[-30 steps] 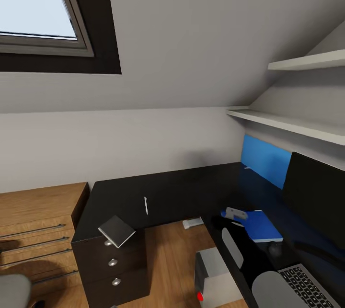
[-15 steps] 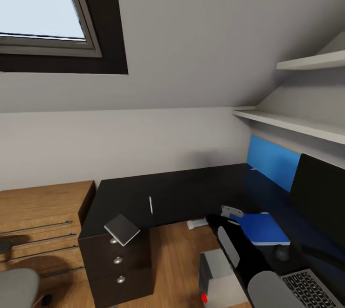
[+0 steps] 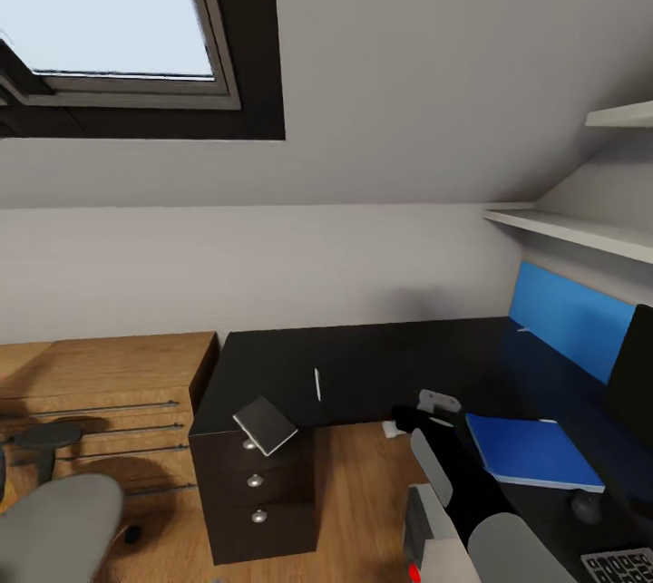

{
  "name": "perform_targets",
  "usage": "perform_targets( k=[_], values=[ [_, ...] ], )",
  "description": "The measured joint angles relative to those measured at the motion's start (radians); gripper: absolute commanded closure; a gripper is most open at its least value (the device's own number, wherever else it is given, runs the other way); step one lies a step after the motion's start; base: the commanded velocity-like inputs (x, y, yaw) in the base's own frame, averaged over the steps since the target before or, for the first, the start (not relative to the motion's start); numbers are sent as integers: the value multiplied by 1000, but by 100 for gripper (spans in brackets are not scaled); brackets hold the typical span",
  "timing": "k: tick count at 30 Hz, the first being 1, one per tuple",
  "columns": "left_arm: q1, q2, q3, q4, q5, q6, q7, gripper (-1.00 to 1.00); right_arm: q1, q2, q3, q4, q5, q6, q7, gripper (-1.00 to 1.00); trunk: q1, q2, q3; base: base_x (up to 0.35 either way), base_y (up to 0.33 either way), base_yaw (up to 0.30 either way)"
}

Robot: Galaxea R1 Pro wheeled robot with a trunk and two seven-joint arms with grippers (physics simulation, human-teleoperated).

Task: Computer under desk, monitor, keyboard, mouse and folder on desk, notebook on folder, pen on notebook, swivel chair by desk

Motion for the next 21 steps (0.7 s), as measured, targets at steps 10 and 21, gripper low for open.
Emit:
perform_targets(
  k=[10, 21],
  values=[
    [0, 0, 0, 0, 0, 0, -1, -100, 1, -2, 81, 1, 2, -3, 1, -100, 0, 0, -5, 0, 262, 85],
    [0, 0, 0, 0, -1, -1, 0, -100, 4, -3, 181, 4, 3, -27, 3, -100, 0, 0, -5, 0, 257, 7]
  ],
)
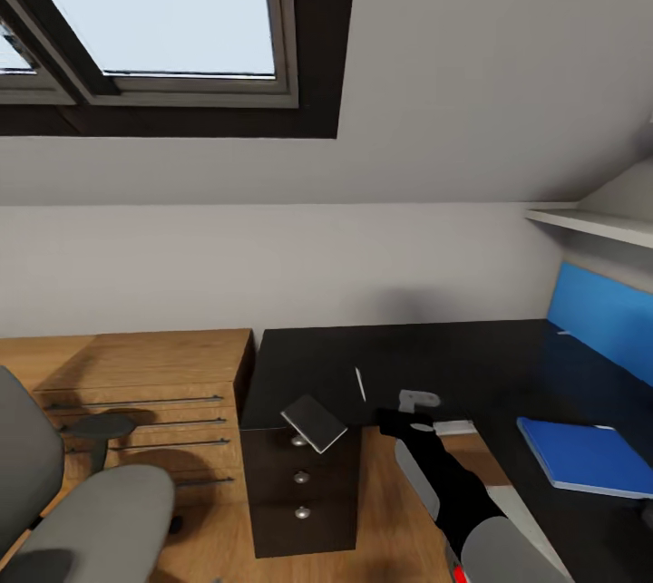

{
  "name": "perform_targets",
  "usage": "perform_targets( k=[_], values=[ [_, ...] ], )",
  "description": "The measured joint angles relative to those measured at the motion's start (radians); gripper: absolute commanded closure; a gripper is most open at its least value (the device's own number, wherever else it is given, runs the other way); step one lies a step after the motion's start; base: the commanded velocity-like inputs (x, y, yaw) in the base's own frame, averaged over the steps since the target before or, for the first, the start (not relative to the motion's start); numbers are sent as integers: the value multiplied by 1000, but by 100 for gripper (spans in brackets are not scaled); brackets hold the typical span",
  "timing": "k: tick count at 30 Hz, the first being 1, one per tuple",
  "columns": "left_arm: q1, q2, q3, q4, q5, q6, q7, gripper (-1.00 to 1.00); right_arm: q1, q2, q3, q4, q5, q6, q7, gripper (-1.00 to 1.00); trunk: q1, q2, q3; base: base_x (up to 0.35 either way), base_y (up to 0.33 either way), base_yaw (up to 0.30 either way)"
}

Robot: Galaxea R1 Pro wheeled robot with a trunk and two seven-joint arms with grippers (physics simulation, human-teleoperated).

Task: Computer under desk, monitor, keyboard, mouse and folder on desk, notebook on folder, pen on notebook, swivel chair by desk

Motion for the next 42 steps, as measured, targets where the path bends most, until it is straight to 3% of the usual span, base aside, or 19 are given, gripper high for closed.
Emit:
perform_targets(
  k=[14, 17, 19, 21, 25, 26, 27, 28, 30, 31, 34, 35, 37, 42],
  values=[
    [0, -1, 1, -52, 1, -6, 1, -100, 0, -1, 12, -1, -2, 0, 1, -100, 0, 0, 0, 0, 27, 0],
    [0, -2, 1, -57, 1, -6, 1, -100, 0, -2, 12, -1, -3, 0, 1, -100, 11, -21, -9, 0, 0, 0],
    [0, -22, 2, -87, 0, 7, 3, -100, 0, 1, 15, 0, -1, -4, -2, -100, 19, -35, -15, 0, 0, 0],
    [0, -23, 4, -112, 1, 21, 5, -100, 0, 2, 15, 1, -1, -4, -3, -100, 27, -49, -22, 0, 0, 0],
    [0, -24, 7, -176, -1, 130, 10, -100, 0, 4, 19, 0, -2, -3, -3, -100, 42, -77, -34, 0, 0, 0],
    [1, 28, 46, -293, 6, 374, 34, -100, 0, 4, 22, -3, -6, -9, -1, -100, 46, -84, -37, 0, 0, 0],
    [0, 58, 85, -457, 13, 512, 37, -100, 1, 3, 21, -4, -7, -36, 0, -100, 50, -91, -41, 0, 0, 0],
    [0, 62, 103, -612, 12, 548, 37, -100, 1, 3, 21, -4, -7, -46, 0, -100, 54, -98, -43, 0, 0, 0],
    [1, 69, 153, -666, 12, 622, 37, -100, 3, 2, 21, -4, -8, -66, -1, -100, 61, -112, -50, 0, 0, 0],
    [0, 74, 202, -718, 10, 691, 36, -100, 5, 2, 21, -5, -9, -81, -1, -100, 65, -119, -53, 0, 0, 0],
    [0, 78, 272, -803, 9, 789, 35, -100, 10, 3, 22, -7, -10, -94, -2, -100, 77, -140, -62, 0, 0, 0],
    [0, 79, 324, -901, 7, 886, 34, -100, 16, 3, 22, -19, -10, -101, -2, -100, 80, -147, -65, 0, 0, 0],
    [0, 78, 344, -951, 8, 927, 34, -100, 23, 3, 22, -37, -11, -103, -2, -100, 88, -161, -72, 0, 0, 0],
    [0, 76, 358, -984, 8, 956, 34, -100, 48, 3, 22, -71, -12, -106, -2, -100, 107, -196, -88, 0, 0, 0]
  ],
)
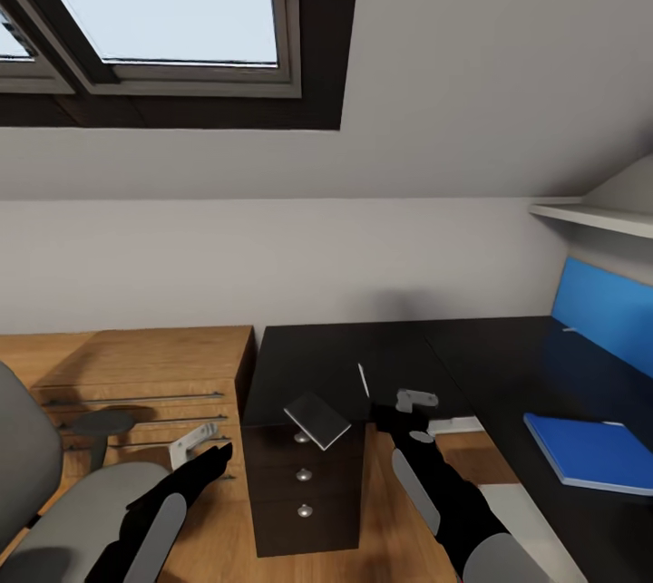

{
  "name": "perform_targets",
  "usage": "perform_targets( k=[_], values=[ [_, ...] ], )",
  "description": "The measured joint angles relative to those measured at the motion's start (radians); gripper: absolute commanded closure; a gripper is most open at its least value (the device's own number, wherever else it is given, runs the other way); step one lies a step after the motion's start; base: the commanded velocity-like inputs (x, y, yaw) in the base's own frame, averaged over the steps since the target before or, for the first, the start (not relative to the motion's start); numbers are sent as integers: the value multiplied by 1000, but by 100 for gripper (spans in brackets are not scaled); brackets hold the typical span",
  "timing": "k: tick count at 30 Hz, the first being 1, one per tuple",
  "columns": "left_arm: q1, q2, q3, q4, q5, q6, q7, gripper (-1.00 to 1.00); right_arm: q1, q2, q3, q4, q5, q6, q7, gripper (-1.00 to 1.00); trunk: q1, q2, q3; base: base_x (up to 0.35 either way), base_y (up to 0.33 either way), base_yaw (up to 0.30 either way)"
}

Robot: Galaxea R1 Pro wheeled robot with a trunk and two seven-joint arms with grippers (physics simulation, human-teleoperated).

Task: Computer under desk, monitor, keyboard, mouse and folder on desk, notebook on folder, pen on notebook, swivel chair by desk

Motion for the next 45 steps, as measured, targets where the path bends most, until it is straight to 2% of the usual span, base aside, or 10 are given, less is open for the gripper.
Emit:
perform_targets(
  k=[8, 14, 19, 20, 21, 26, 32, 37, 38, 45],
  values=[
    [1, 0, 4, -7, -8, 7, 5, -100, 16, -1, -2, -11, -3, -2, 0, -100, 31, -56, -25, 0, 0, 0],
    [1, -2, 1, -7, -9, 6, 3, -100, 17, 11, 0, 38, -4, -2, -1, -100, 54, -98, -44, 0, 0, 0],
    [0, -1, 0, -7, -9, 6, 6, -100, 16, 17, -23, 78, -80, -2, -3, -100, 73, -133, -60, 0, 0, 0],
    [0, -1, 0, -7, -9, 6, 6, -100, 16, 18, -31, 95, -136, -4, -2, -100, 77, -140, -63, 0, 0, 0],
    [0, -1, 0, -7, -9, 6, 6, -100, 16, 19, -34, 107, -159, -7, -1, -100, 81, -147, -66, 0, 0, 0],
    [0, -1, 0, -7, -9, 6, 6, -100, 15, 40, -37, 142, -205, -68, 2, -100, 100, -182, -82, 0, 0, 0],
    [0, -1, 0, -7, -9, 6, 5, -100, 15, 47, -37, 152, -256, -93, 25, -100, 123, -224, -101, 0, 0, 0],
    [1, -1, 0, -7, -9, 6, 3, -100, 15, 50, -37, 155, -360, -100, 110, -100, 142, -259, -116, 0, 0, 0],
    [1, -2, 0, -7, -9, 6, 3, -100, 15, 50, -37, 155, -384, -101, 152, -100, 146, -266, -119, 0, 0, 0],
    [1, -2, -12, -9, -9, 7, 0, -100, 15, 46, -37, 147, -421, -102, 337, -100, 173, -315, -141, 0, 0, 0]
  ],
)
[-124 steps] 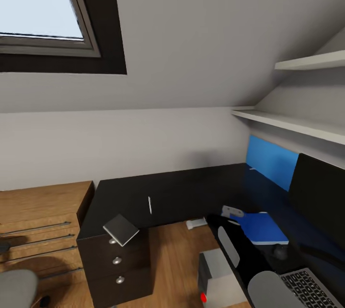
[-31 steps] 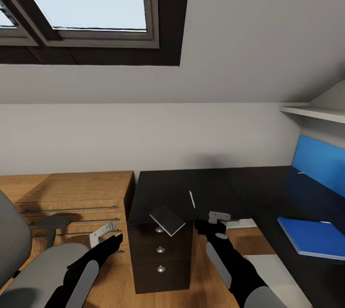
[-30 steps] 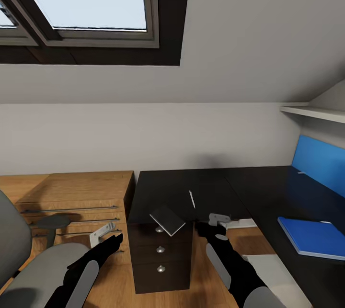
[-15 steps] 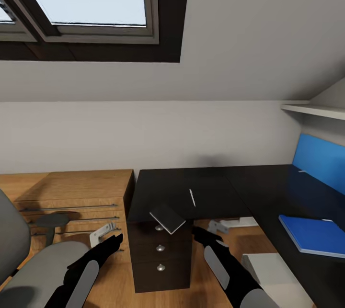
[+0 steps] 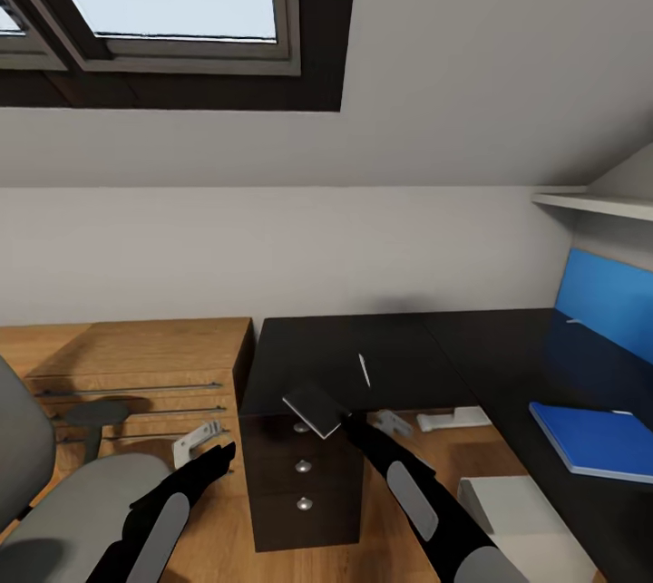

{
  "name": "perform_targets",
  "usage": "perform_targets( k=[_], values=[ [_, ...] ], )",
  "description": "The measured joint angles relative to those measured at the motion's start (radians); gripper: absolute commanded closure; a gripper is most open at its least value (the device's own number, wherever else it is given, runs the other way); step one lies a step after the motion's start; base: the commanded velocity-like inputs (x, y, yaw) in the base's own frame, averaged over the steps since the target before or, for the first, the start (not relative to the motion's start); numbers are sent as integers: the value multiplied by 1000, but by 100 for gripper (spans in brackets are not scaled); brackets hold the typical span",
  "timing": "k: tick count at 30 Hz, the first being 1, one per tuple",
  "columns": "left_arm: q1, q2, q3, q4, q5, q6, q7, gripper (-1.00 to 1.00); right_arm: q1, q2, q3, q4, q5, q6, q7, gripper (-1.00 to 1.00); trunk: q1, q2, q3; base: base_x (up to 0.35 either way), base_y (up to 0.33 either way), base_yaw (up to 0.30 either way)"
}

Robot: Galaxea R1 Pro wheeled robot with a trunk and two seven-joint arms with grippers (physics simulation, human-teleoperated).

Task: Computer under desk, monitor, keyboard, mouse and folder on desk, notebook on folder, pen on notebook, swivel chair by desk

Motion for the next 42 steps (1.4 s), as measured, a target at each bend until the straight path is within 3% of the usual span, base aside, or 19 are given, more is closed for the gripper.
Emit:
perform_targets(
  k=[4, 5, 13, 19, 27, 30, 35, 42],
  values=[
    [0, 1, -37, -4, -1, -1, -1, -100, 1, -3, 2, -12, -6, 3, 112, -100, 15, -28, -13, 0, 0, 0],
    [-1, 4, -61, -10, -1, -2, -1, -100, 1, -10, 1, 1, -6, 5, 202, -100, 19, -35, -16, 0, 0, 0],
    [0, 7, -73, -20, -1, -2, -1, -100, 2, -51, 0, 37, -25, 25, 309, -100, 50, -91, -41, 0, 0, 0],
    [-1, 7, -73, -21, -1, -2, -1, -100, 2, -61, 0, 40, -68, 34, 330, -100, 73, -133, -60, 0, 0, 0],
    [4, 9, -73, -57, 0, -3, -3, -100, 3, -74, 0, 44, -81, 36, 337, -100, 104, -189, -85, 0, 0, 0],
    [32, 9, -74, -109, 0, -4, -6, -100, 4, -75, 0, 49, -81, 36, 337, -100, 115, -210, -94, 0, 0, 0],
    [124, 9, -86, -229, -1, -5, -9, -100, 4, -76, 0, 54, -82, 37, 338, -100, 134, -245, -110, 0, 0, 0],
    [171, 12, -120, -281, -1, -5, -11, -100, 5, -76, 0, 56, -82, 38, 338, -100, 161, -294, -132, 0, 0, 0]
  ],
)
